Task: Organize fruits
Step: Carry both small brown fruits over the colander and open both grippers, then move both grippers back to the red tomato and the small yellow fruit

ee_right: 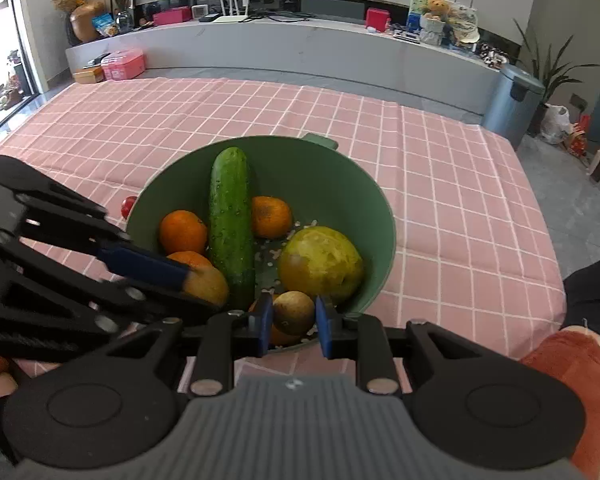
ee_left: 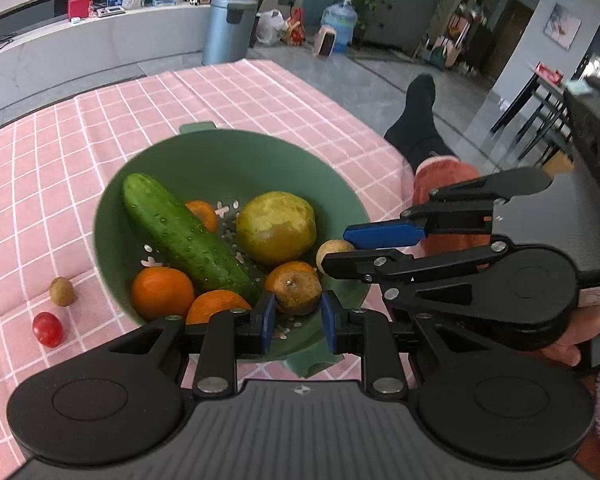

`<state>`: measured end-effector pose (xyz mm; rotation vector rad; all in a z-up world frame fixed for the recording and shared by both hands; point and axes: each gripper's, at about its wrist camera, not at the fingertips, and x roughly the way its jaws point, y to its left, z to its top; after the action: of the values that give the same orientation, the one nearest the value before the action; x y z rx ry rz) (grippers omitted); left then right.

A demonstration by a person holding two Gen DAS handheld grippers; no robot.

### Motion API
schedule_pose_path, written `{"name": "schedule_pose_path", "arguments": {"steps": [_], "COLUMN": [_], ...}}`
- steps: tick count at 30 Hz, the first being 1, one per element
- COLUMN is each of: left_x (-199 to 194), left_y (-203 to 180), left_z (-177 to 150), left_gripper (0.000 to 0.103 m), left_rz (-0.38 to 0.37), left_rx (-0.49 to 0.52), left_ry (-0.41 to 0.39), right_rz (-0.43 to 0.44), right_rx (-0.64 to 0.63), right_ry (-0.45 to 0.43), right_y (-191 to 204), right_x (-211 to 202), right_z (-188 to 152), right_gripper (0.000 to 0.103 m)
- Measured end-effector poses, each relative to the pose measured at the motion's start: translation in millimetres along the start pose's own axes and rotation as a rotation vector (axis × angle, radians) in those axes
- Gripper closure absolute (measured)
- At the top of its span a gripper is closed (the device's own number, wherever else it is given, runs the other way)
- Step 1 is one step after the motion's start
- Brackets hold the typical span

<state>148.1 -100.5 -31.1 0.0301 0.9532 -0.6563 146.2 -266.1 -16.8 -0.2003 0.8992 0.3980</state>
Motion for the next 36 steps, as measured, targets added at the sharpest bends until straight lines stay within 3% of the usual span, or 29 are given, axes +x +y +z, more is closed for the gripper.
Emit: {"name": "schedule_pose_path", "arguments": {"steps": [11, 16, 22, 36], "left_x": [9, -1, -32, -101], "left_y": [0, 2, 4, 33], "left_z": [-1, -4, -9, -39], "left_gripper": [0.073, 0.062, 0.06, 0.06], "left_rz": [0.044, 0.057, 0.065, 0.206], "left_rx": [-0.003, -0.018, -0.03, -0.054], "left_ry": [0.034, 0.011, -0.045, -0.13], "right_rz": [0.023, 0.024, 0.024, -0.006], "right_rx": [-0.014, 0.001, 0.031, 0.052], "right_ry": [-0.006, -0.02, -0.055, -0.241], "right_y": [-1, 0, 6, 84], "right_x": [12, 7, -6, -37], "right_z": [0, -1, -3, -5], "right_gripper": [0.084, 0.082, 0.074, 0.069]}}
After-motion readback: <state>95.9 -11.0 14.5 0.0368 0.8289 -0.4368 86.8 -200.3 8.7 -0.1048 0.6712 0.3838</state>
